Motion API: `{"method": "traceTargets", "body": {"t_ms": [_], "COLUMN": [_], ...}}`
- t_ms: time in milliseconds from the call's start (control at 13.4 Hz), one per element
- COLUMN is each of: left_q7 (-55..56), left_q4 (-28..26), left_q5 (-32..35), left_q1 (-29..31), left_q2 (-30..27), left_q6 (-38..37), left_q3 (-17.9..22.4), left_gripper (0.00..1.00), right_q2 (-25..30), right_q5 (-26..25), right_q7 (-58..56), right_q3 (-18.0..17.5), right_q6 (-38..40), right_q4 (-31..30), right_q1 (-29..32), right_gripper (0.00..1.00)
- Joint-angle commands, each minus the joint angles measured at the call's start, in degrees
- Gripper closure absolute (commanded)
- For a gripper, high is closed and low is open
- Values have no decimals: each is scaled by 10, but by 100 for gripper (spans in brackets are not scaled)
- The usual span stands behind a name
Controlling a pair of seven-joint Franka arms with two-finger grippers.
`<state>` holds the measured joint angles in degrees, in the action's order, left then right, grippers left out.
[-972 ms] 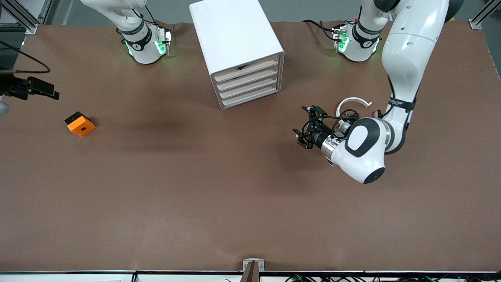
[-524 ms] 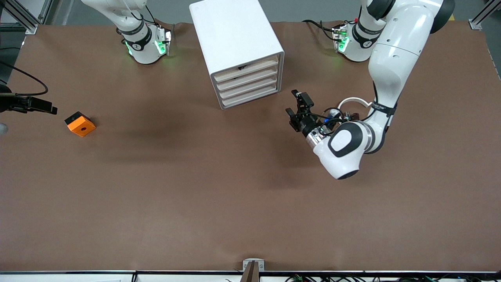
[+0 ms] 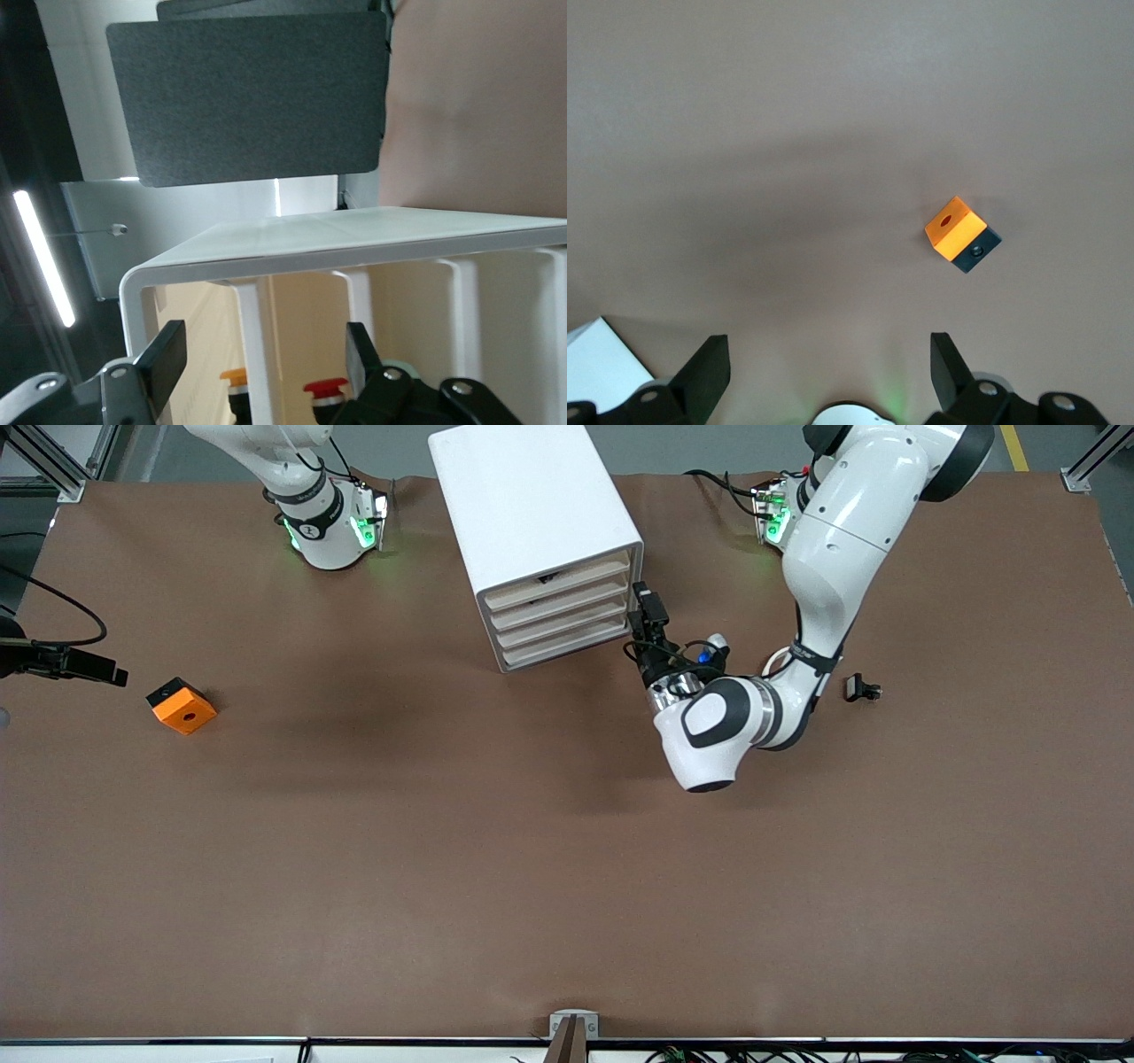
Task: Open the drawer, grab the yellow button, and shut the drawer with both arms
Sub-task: 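Pull the drawer open with the left gripper while the right gripper approaches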
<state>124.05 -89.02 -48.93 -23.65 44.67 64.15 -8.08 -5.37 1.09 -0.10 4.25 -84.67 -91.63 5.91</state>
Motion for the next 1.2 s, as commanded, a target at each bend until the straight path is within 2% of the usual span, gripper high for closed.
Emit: {"method": "traceTargets", "body": {"t_ms": [0,224,374,598,748,823,1122], "left_q7": [11,11,10,10,8,8,5], "left_q4": [-12,-13,-12,-13,-13,-13,-12], "left_q5": [-16,-24,-24,-25,-25,-25,-24], "left_q1": [-16,-36,-50,-62,-62,-63,-60], "left_q2": [-10,-11,-11,-10,-9,-8,-5], "left_q6": [-10,-10,-9,-10,-9,-9,-9], "left_q3": [1,-4,-3,-13,-19,-19,-19], "left_gripper": [24,27,37,69,91,98,99], "right_q2": [-3,-2,-2,-1,0,-1,-1], "right_q5": [7,8,8,8,8,8,8], "right_q7": [32,44,88,112,153,193,316], "right_q3": [-5,-6,-6,-7,-8,-8,-8], "right_q6": [10,11,12,8,6,6,-2], "right_q4": [11,11,11,11,12,12,9], "right_q1": [0,-11,-21,-27,-55,-74,-144], "right_gripper": [0,0,0,0,0,0,0]}}
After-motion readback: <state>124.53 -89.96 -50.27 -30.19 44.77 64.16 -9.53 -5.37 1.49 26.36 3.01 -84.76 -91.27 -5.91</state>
